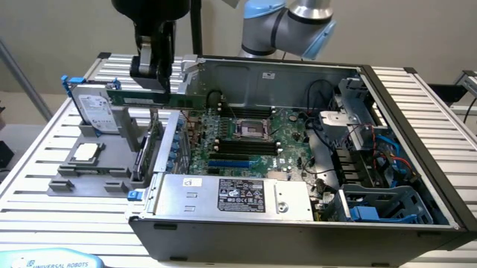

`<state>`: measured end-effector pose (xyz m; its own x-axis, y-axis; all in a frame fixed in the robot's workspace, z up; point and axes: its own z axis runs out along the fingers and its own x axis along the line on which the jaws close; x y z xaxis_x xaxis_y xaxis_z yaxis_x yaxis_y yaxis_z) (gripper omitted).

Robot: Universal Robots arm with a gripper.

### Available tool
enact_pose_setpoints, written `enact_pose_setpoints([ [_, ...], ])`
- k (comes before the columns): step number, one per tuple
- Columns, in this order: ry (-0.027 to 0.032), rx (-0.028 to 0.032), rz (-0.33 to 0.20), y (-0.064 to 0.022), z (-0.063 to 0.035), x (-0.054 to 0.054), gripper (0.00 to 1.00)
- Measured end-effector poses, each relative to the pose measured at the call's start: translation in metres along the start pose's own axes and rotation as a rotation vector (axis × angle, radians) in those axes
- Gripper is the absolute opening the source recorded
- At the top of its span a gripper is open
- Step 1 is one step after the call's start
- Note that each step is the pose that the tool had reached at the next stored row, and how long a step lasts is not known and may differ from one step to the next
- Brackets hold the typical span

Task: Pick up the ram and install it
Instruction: 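Pick up the ram and move it above insertion slot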

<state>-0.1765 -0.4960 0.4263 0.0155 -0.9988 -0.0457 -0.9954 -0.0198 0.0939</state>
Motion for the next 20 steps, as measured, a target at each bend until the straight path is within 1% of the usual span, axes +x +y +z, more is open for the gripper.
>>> enact_pose_setpoints([
  [6, -0.0001, -0.0034, 0.0, -0.0273, -0.002, 0.0, 0.13],
  [9, -0.0001, -0.004, 0.0, -0.0409, -0.0013, 0.0, 0.13],
  [15, 0.0003, -0.0041, 0.0, -0.0691, 0.0057, -0.002, 0.13],
  [20, 0.0003, -0.0041, 0.0, -0.0918, 0.0129, -0.007, 0.13],
])
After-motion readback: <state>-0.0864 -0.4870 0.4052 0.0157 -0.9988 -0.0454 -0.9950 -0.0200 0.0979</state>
